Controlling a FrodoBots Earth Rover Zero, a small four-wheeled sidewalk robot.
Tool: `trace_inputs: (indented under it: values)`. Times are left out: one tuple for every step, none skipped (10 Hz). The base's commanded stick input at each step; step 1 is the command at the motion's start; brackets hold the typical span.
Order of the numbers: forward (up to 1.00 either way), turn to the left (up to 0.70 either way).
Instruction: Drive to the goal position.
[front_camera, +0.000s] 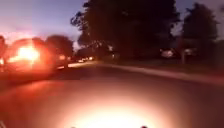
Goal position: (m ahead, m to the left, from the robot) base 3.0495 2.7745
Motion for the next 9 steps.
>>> trace_inputs:
  values:
    - [0.7, 0.0]
    - [0.7, 0.0]
    - [0.7, 0.0]
    - [0.7, 0.0]
    - [0.7, 0.0]
    - [0.7, 0.0]
    - [0.7, 0.0]
    - [0.7, 0.0]
    - [0.7, 0.0]
